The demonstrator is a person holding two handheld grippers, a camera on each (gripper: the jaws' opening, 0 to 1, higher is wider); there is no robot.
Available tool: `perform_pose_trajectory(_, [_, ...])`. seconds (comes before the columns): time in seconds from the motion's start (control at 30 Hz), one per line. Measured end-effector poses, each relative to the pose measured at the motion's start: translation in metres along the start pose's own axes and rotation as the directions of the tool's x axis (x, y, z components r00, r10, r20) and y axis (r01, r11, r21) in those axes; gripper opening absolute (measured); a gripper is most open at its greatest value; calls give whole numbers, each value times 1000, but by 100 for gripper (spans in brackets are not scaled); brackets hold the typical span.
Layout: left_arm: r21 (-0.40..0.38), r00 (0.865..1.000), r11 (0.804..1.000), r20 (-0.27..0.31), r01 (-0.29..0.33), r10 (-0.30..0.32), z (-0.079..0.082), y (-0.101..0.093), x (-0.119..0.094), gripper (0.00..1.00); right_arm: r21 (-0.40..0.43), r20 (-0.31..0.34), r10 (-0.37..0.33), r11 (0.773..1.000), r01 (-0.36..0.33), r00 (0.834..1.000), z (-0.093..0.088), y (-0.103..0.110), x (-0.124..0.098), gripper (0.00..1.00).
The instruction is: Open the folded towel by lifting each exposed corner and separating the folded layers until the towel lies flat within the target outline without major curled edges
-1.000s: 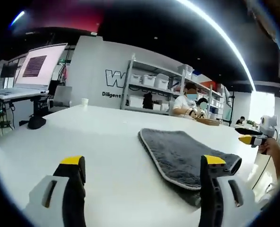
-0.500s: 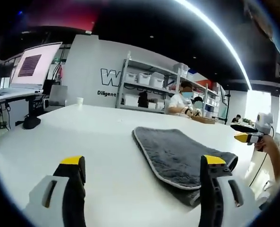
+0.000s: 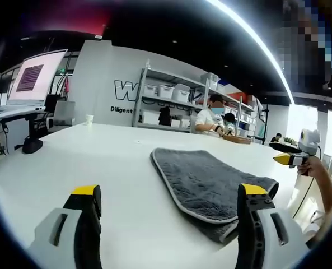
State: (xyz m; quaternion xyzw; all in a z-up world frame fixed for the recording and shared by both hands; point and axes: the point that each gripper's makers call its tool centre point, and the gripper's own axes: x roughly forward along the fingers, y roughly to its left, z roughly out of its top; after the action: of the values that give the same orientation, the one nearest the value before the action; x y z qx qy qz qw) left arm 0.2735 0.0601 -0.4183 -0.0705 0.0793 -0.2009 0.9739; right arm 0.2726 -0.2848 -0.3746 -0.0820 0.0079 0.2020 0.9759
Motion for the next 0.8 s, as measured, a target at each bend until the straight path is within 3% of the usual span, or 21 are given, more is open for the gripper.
perform_pose_trajectory(0.67, [-52, 1000, 999, -19, 3, -4, -10, -6, 0, 99, -9, -12, 62, 998, -62, 998, -1, 12, 7, 96])
perform_pose_trajectory(0.8, [-120, 999, 992, -29, 40, -44, -17, -17, 2, 90, -16, -9, 77, 997, -77, 997, 0, 16, 9, 94])
